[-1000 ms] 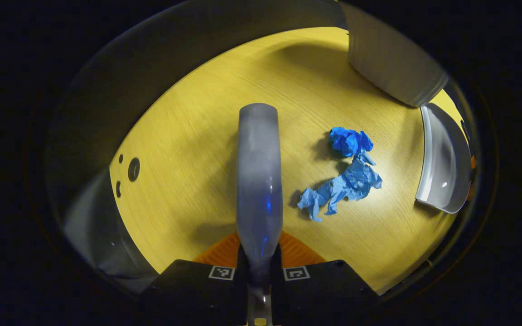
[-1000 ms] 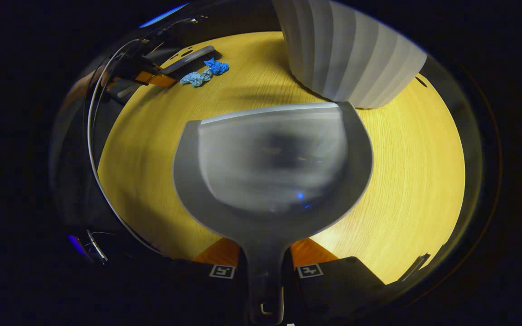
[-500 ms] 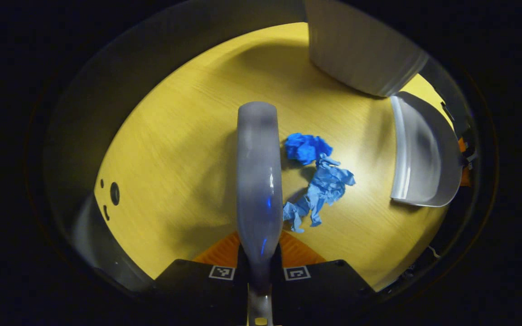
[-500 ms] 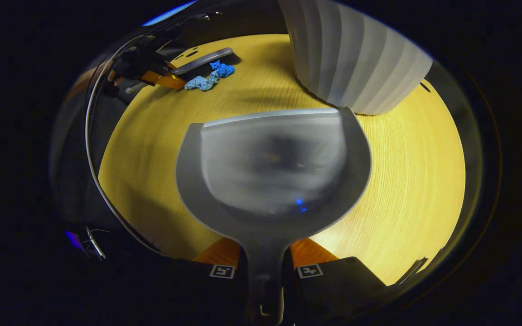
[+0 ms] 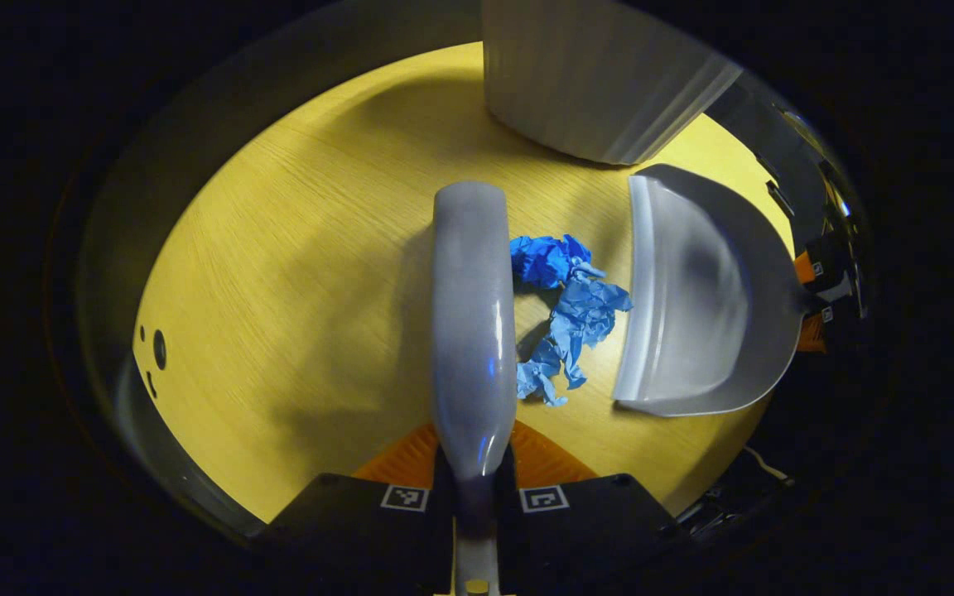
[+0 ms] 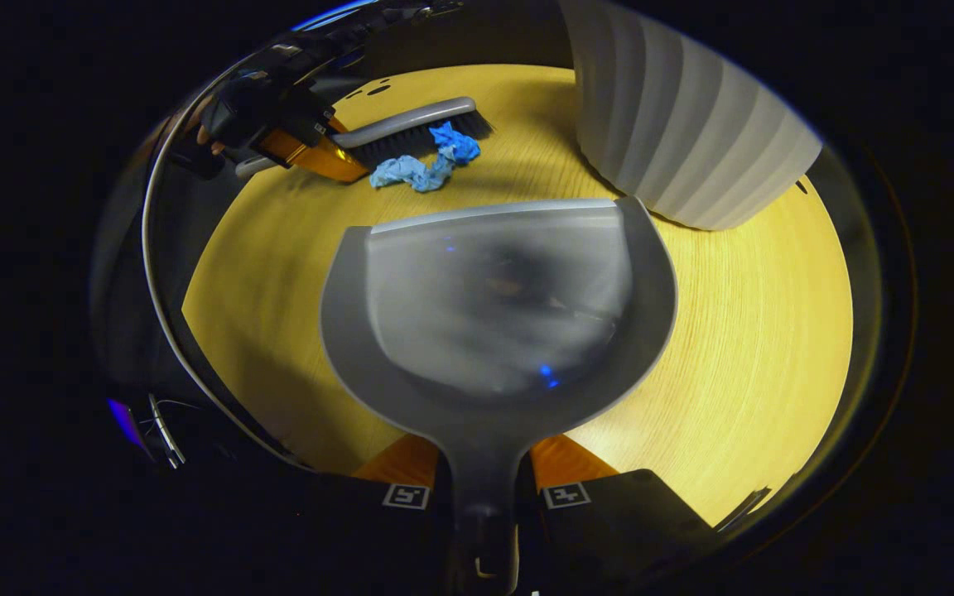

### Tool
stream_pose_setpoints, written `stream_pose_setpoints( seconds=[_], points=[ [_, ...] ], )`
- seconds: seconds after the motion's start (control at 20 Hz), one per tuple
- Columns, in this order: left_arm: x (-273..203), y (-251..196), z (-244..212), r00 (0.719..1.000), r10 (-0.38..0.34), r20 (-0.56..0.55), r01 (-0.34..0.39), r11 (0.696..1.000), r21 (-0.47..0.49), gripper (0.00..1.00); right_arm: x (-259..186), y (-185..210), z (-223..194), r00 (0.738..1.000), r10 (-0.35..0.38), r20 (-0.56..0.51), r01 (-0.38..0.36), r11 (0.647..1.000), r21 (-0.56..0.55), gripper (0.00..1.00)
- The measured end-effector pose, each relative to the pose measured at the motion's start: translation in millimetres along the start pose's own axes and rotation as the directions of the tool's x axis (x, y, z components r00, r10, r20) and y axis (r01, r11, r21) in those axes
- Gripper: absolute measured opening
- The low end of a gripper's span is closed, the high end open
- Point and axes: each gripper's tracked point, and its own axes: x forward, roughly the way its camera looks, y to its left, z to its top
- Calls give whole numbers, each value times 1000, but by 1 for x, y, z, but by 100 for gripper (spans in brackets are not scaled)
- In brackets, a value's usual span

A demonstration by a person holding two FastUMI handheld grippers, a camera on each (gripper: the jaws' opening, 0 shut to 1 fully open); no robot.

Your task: Pick up the small broom and dustpan from the desktop, sweep the trash into the dustpan with the broom, and then empty the trash into the garbage bin.

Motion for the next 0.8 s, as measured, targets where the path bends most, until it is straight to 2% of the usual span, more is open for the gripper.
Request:
stream_pose_setpoints(
  seconds=[0.2, 0.4, 0.55, 0.65, 0.7, 0.8],
  points=[
    [2, -47, -3, 998, -61, 12, 60, 998, 7, 26, 7, 0, 6, 1000, 10, 3, -10, 1000, -16, 35],
    [1, -90, -9, 985, -173, 1, 173, 985, 5, 25, 8, -4, 1, 1000, 21, 20, -20, 999, -47, 35],
    [-13, -92, -10, 980, -198, -23, 198, 980, 16, 25, 3, -3, -11, 999, 27, 22, -25, 998, -66, 35],
    [-21, -91, -9, 977, -213, -26, 213, 977, -8, 29, 3, -5, -16, 999, 30, 32, -28, 999, -43, 35],
    [-27, -91, -10, 974, -227, -25, 227, 974, -21, 25, 3, -5, -17, 999, 31, 38, -30, 999, -28, 35],
    [-40, -101, -20, 964, -266, -29, 264, 963, -57, 25, 6, -4, -16, 998, 28, 54, -28, 1000, -8, 35]
  ],
)
